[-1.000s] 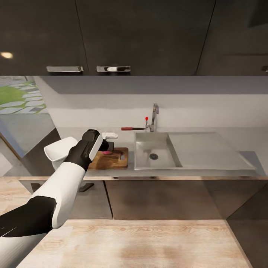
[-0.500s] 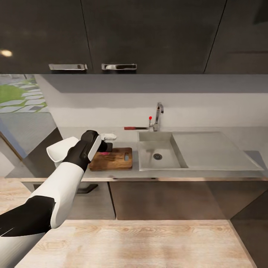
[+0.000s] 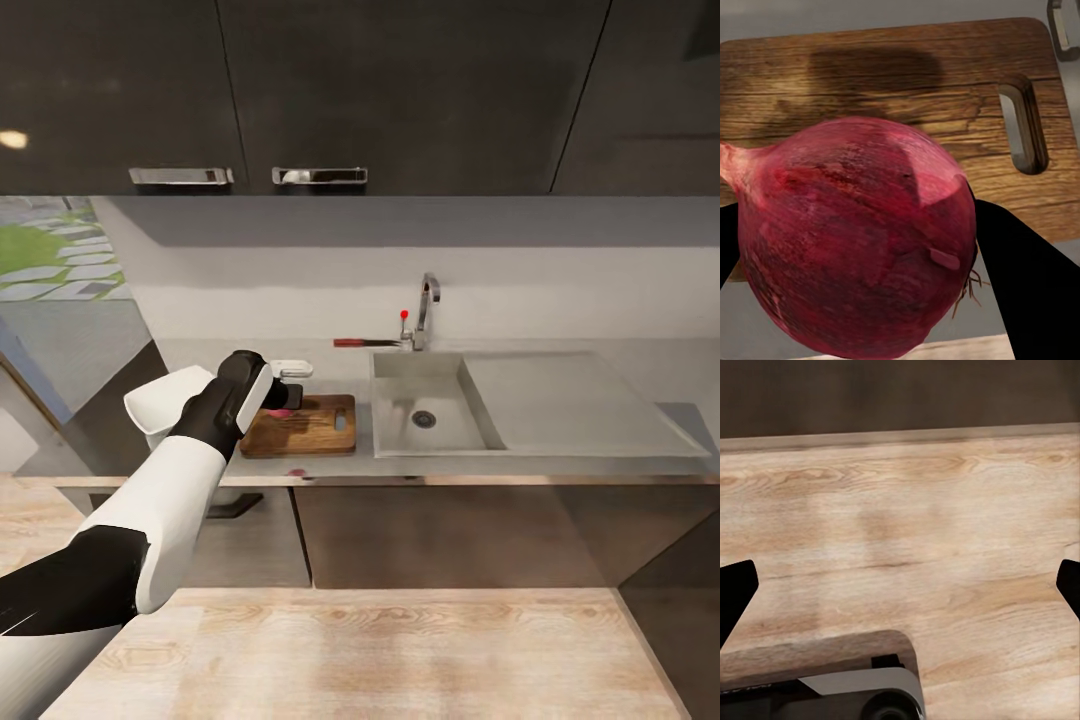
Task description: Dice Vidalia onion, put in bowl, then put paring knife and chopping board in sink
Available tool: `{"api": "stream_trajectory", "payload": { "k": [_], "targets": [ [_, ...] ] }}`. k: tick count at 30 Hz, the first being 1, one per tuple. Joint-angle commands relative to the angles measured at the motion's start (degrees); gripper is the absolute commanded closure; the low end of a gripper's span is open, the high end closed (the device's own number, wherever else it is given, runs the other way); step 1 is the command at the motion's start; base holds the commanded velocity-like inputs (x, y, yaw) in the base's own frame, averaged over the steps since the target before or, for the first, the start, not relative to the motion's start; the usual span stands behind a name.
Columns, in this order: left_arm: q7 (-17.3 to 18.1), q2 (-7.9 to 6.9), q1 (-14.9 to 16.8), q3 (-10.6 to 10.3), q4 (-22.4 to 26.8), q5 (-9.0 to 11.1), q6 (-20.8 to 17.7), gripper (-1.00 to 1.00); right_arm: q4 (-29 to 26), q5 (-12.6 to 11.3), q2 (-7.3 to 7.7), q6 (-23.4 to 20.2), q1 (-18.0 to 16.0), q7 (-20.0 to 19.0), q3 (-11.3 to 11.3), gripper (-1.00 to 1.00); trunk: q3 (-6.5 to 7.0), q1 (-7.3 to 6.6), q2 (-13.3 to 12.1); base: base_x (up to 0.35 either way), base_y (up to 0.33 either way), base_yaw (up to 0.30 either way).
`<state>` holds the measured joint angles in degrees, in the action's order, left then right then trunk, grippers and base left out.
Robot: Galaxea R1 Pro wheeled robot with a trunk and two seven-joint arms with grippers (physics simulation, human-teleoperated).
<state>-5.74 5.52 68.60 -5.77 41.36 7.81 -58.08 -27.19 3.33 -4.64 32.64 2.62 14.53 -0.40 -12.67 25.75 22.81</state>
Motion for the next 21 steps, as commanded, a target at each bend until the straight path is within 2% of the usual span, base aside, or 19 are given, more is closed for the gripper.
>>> {"api": "stream_trajectory", "payload": {
  "k": [1,12,21],
  "targets": [
    [-0.6,-0.03,0.0,-0.1,0.0,0.6,-0.2,1.00,-0.1,0.4,-0.02,0.0,0.0,0.3,0.0,-1.00,-0.14,0.03,0.1,0.000,0.000,0.000],
    [-0.6,-0.03,0.0,-0.2,-0.1,0.6,-0.2,1.00,-0.1,0.4,-0.02,0.0,0.0,0.3,0.0,-1.00,-0.57,0.03,0.1,0.058,0.000,0.000],
    [-0.6,-0.01,0.0,-0.2,-2.0,0.5,-0.1,1.00,-0.1,0.4,-0.02,0.0,0.0,0.3,0.0,-1.00,-0.92,0.03,0.1,0.061,0.000,0.000]
  ]
}}
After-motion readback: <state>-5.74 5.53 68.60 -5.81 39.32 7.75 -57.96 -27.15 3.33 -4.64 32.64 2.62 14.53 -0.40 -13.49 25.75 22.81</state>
